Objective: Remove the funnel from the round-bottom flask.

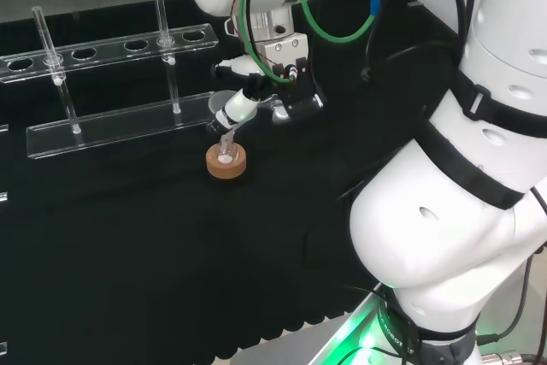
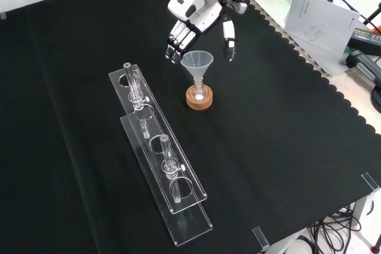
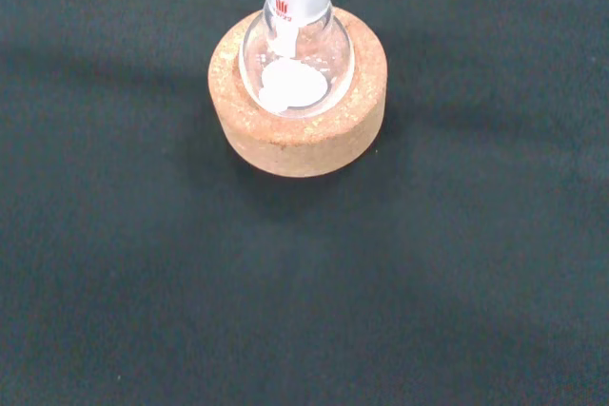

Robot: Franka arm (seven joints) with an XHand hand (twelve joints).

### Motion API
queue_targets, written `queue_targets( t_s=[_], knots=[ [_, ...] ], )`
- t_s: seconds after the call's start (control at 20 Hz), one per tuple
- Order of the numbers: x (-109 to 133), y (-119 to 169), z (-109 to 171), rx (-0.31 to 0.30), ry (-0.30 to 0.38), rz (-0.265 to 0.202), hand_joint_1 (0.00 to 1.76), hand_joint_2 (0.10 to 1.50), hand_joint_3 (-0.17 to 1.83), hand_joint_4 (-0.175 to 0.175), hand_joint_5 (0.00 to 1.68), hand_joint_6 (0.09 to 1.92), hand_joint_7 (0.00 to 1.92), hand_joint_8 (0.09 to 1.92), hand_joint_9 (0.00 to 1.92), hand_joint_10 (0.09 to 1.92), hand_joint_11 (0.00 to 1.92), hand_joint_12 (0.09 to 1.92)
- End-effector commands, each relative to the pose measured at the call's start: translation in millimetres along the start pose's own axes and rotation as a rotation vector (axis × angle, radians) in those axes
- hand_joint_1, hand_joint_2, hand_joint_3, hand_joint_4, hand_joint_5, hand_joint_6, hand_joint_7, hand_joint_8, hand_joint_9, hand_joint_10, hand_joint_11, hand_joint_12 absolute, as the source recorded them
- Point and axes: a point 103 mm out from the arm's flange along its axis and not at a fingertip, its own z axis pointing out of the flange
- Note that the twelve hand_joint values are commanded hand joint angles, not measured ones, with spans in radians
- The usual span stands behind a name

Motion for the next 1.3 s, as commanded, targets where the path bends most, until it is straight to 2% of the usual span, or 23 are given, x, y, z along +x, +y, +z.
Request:
queue_targets(
  t_s=[0.05, 0.35, 0.65, 0.85, 1.05, 1.2, 1.3],
  knots=[
    [3, 7, 6, 0.013, -0.012, -0.003, 0.53, 0.70, 0.11, -0.038, 0.00, 0.09, 0.00, 0.09, 0.00, 0.78, 0.23, 1.51],
    [2, 11, 11, 0.006, -0.038, 0.003, 0.59, 0.72, 0.11, -0.042, 0.00, 0.09, 0.04, 0.09, 0.03, 0.86, 0.27, 1.50],
    [4, 16, 15, 0.009, -0.059, 0.027, 0.67, 0.76, 0.12, -0.047, 0.00, 0.09, 0.10, 0.09, 0.15, 0.82, 0.31, 1.47],
    [7, 18, 16, 0.008, -0.071, 0.028, 0.70, 0.76, 0.16, -0.048, 0.00, 0.09, 0.01, 0.40, 0.22, 0.78, 0.33, 1.46],
    [6, 19, 16, 0.001, -0.079, 0.035, 0.73, 0.77, 0.21, -0.051, 0.05, 0.09, 0.00, 0.60, 0.28, 0.76, 0.35, 1.45],
    [5, 20, 14, -0.049, -0.095, 0.050, 0.73, 0.78, 0.28, -0.060, 0.15, 0.09, 0.10, 0.70, 0.42, 0.71, 0.39, 1.42],
    [6, 19, 10, -0.089, -0.131, 0.061, 0.73, 0.79, 0.34, -0.071, 0.25, 0.09, 0.25, 0.73, 0.59, 0.65, 0.45, 1.38]
  ],
)
